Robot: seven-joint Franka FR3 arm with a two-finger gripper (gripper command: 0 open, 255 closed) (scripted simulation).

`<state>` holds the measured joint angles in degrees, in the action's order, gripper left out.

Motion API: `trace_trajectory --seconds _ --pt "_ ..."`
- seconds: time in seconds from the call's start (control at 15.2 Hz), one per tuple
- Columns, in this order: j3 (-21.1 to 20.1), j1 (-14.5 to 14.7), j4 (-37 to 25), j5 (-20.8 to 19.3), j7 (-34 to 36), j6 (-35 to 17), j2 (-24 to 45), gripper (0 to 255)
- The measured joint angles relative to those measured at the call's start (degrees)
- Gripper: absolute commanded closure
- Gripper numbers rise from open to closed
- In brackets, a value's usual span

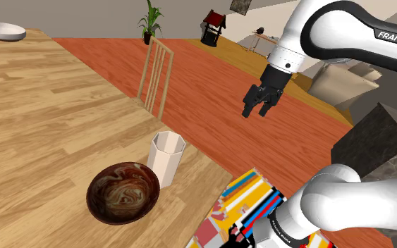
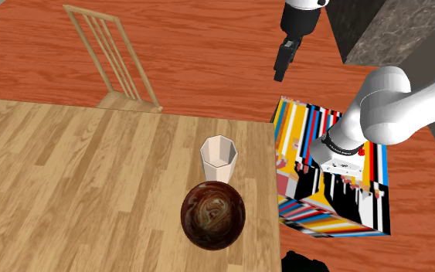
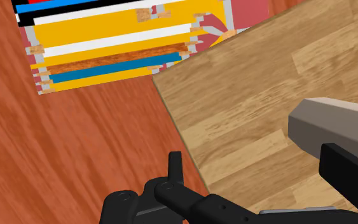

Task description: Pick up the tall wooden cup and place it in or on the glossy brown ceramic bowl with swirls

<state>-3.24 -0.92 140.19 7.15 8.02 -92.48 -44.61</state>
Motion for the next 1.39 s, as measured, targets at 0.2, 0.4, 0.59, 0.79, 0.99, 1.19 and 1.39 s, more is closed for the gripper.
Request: trace_trajectory --seconds 0.2,0.4,0.59,0.79,0.99,1.19,1.39 --pt "-1.4 0.5 0.2 0.7 1.3 -1.4 1.3 0" --pt "-4.9 1.6 0.4 2.4 4.3 -4.8 4.6 0" --pt "-8.4 2.6 -0.2 3.7 7.5 -8.7 9.0 0" --pt "-11.9 3.3 -1.6 4.5 10.9 -12.3 14.2 0" --pt "-15.0 3.6 -3.6 4.4 14.0 -15.7 19.8 0" --pt "-18.3 4.1 -5.9 3.7 17.8 -19.1 25.7 0" --pt "-20.7 4.5 -7.5 2.8 21.0 -21.8 30.4 0"
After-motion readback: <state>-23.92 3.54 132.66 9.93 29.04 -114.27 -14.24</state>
